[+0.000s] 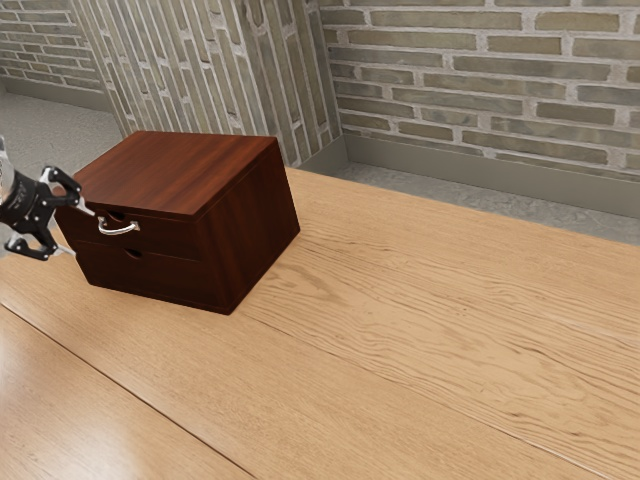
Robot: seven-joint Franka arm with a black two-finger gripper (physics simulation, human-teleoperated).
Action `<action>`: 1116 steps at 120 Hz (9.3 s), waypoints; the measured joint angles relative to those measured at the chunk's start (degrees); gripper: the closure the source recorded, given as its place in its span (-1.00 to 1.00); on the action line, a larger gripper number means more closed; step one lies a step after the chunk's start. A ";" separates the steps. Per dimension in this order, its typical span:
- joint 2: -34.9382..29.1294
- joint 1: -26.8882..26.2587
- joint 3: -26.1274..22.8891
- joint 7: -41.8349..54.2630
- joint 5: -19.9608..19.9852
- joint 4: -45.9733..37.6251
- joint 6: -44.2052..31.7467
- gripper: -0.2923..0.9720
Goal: Pull the drawer handle with one arm to open the drawer
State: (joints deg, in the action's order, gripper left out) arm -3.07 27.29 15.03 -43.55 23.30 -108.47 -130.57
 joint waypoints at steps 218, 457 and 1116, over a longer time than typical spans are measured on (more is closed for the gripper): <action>4.16 -3.76 1.91 2.24 3.40 2.97 1.78 -0.03; 4.58 -0.26 2.11 3.64 3.76 3.34 1.70 0.19; -8.22 0.05 5.87 6.06 2.65 -8.54 9.97 0.47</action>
State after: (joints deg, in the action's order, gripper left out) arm -11.29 27.34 20.90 -37.50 25.95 -117.01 -120.60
